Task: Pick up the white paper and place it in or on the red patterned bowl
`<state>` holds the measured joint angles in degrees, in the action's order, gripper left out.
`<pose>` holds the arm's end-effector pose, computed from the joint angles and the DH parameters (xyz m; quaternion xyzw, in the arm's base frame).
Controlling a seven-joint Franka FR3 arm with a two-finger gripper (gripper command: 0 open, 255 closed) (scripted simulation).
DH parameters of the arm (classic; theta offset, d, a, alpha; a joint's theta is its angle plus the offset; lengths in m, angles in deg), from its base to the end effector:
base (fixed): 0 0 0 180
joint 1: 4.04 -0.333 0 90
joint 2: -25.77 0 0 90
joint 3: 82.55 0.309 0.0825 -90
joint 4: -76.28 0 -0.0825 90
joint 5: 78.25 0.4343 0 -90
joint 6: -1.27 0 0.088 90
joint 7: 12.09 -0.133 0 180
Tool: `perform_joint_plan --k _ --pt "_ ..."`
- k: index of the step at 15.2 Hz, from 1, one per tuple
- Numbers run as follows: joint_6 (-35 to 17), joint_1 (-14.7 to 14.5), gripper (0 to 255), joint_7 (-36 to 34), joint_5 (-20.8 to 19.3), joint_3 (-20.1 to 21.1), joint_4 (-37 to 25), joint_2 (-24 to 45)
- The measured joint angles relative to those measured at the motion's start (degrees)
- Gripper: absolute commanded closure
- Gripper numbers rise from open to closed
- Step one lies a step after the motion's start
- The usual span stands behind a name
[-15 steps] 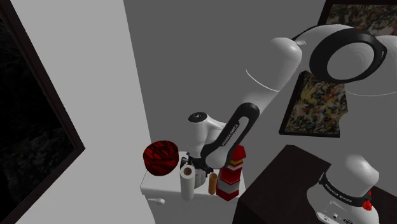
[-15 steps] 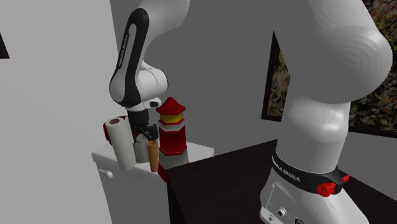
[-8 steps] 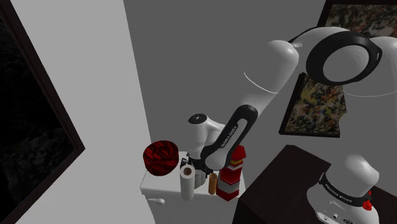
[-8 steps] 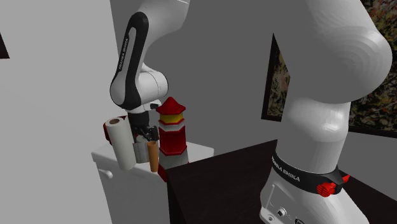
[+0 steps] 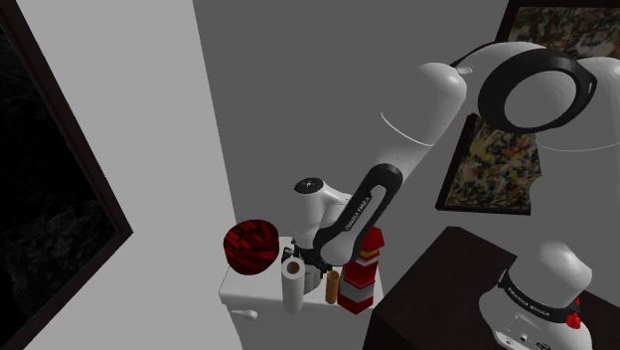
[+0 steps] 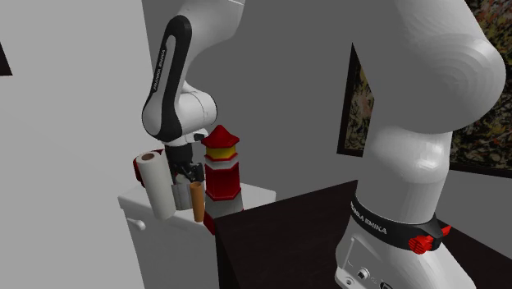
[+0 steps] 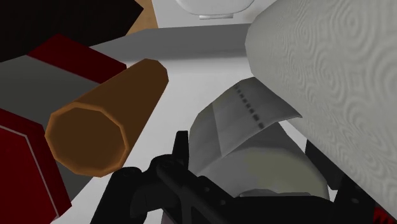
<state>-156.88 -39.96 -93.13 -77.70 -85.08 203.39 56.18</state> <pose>0.4688 0.3053 0.0563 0.9142 -0.4052 0.0110 0.0002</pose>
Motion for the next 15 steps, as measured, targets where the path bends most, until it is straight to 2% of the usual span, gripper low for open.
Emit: perform_joint_plan --k 5,15 --pt "0.29 -0.07 255 -0.04 -0.02 -0.01 0.18 -0.42" --pt "5.96 -0.28 255 -0.10 -0.39 -0.37 1.57 -7.44"
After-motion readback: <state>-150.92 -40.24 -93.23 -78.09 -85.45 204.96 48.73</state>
